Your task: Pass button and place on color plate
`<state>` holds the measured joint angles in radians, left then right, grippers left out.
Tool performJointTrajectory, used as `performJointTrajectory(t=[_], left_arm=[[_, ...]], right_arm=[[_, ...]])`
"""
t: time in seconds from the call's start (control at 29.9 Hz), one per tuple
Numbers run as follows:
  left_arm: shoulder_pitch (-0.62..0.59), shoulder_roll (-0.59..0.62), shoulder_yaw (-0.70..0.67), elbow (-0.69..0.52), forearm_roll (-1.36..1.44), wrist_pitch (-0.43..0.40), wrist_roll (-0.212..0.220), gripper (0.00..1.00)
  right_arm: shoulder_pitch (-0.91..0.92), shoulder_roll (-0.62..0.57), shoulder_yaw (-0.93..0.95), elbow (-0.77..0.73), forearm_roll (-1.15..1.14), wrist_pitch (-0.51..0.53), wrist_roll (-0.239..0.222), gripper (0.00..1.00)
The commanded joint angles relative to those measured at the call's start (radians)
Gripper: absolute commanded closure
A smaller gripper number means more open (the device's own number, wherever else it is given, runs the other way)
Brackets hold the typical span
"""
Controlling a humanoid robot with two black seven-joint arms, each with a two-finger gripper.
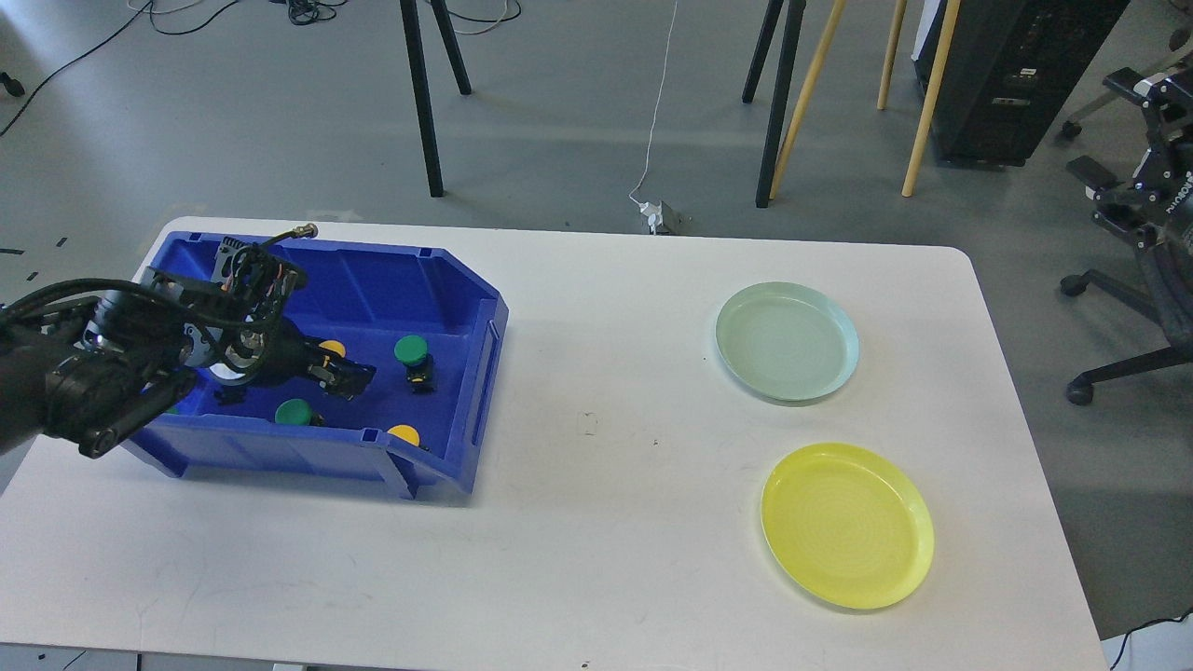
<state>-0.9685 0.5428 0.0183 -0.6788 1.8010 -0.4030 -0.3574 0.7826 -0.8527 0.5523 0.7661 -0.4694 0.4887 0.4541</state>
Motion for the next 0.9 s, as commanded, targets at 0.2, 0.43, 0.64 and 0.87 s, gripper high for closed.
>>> performJointTrajectory(t=[0.2,0.43,0.64,0.87], left_arm=[[-0.012,0.022,-0.001,-0.019,-0.003,-0.026,-0.008,0.67],[-0.051,0.221,-0.012,-0.214,-0.008,-0.05,-0.025,0.66],[-0.116,0.379,-0.079,-0.34,-0.069,-0.086,-0.06,0.66],[-0.166,0.402,-0.285,-0.355,-0.251,-0.086,-0.052,0.66]], right_arm=[[0.001,0.015,-0.002,-0.001,-0.02,0.0,0.0,0.01],[0.01,0.044,-0.002,-0.002,-0.02,0.0,0.0,0.01],[0.03,0.096,-0.009,-0.002,-0.026,0.0,-0.006,0.01],[0.044,0.159,0.011,-0.005,-0.02,-0.004,-0.006,0.01]])
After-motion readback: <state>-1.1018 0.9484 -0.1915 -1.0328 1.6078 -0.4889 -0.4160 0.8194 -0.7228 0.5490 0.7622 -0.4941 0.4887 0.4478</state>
